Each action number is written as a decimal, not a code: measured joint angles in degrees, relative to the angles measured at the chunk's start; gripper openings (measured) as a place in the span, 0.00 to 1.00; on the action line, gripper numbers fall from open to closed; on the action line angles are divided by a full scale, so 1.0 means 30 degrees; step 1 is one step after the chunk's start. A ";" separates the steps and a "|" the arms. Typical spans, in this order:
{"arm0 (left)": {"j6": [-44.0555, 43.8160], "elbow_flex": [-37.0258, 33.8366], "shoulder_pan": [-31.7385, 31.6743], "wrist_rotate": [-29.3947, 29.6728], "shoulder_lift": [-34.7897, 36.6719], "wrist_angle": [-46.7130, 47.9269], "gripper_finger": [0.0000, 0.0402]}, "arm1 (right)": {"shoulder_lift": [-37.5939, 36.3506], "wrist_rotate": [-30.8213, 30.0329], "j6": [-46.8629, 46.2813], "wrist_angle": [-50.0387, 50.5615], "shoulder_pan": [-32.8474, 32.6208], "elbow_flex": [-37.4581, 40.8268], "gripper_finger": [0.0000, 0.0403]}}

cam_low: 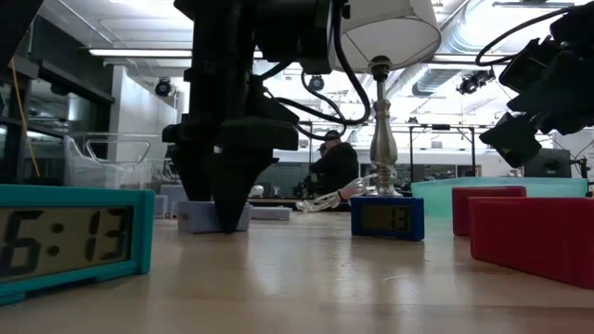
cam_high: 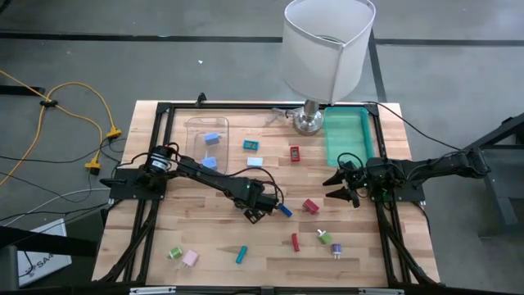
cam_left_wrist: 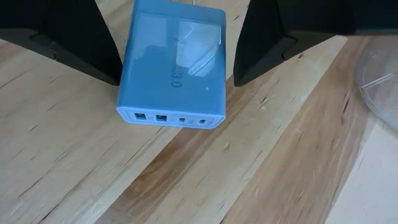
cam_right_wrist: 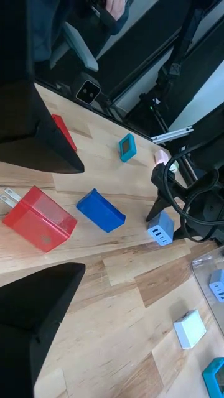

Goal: Pick & Place Office items
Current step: Put the middle blue charger adapter into the transparent bin

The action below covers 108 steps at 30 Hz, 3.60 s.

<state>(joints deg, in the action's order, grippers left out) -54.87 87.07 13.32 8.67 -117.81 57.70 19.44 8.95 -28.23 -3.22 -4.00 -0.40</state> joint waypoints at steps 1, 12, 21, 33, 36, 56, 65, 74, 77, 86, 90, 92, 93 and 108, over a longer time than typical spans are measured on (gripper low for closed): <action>0.0004 0.0000 0.0000 0.0004 -0.0003 0.0000 0.71 | 0.0000 0.0000 0.0000 0.0000 0.0002 0.0000 0.58; -0.0015 0.0000 -0.0002 0.0000 0.0004 0.0011 0.61 | 0.0000 0.0000 0.0000 0.0000 -0.0001 0.0000 0.58; -0.0080 0.0000 0.0000 0.0000 0.0011 0.0250 0.55 | 0.0000 0.0000 0.0000 0.0000 0.0002 0.0000 0.58; -0.0389 0.0000 -0.0007 -0.0025 0.0125 0.0682 0.55 | 0.0000 0.0000 0.0000 0.0005 -0.0004 0.0000 0.58; -0.0437 0.0000 -0.0007 -0.0051 0.0495 0.0693 0.55 | 0.0000 0.0000 0.0000 0.0007 0.0000 0.0000 0.58; -0.0260 0.0015 -0.0189 0.0651 0.4964 0.2284 0.54 | 0.0000 0.0000 0.0000 0.0007 -0.0001 0.0000 0.58; 0.0148 0.0029 -0.0510 0.1507 0.7230 0.4379 0.54 | 0.0000 0.0000 0.0000 0.0006 -0.0001 0.0000 0.58; 0.2372 0.0029 -0.2739 0.1804 0.8950 0.6170 0.54 | 0.0000 0.0000 0.0000 0.0001 0.0001 0.0000 0.58; 0.2864 0.0029 -0.3662 0.1856 0.9060 0.6794 0.54 | 0.0000 0.0000 0.0000 0.0004 0.0001 0.0000 0.58; 0.3461 -0.1448 -0.5783 0.2667 1.0067 0.7151 0.54 | 0.0000 0.0000 0.0000 0.0006 0.0004 0.0000 0.58; 0.3499 -0.4263 -0.6844 0.2618 1.2113 0.5216 0.54 | 0.0000 0.0000 0.0000 0.0001 -0.0001 0.0000 0.58; 0.3827 -0.5756 -0.7467 0.2285 1.3189 0.4006 0.54 | 0.0000 0.0000 0.0000 0.0007 0.0000 0.0000 0.58; 0.4129 -0.6425 -0.7791 0.2050 1.3651 0.3515 0.54 | 0.0000 0.0000 0.0000 0.0000 0.0004 0.0000 0.58; 0.8532 -0.9755 -1.3638 -0.0849 1.2884 -0.0274 0.54 | 0.0000 0.0000 0.0000 0.0000 -0.0001 0.0000 0.58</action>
<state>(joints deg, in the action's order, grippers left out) -29.27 57.80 -27.59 6.12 -79.16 56.88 19.44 8.95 -28.23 -3.22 -4.00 -0.40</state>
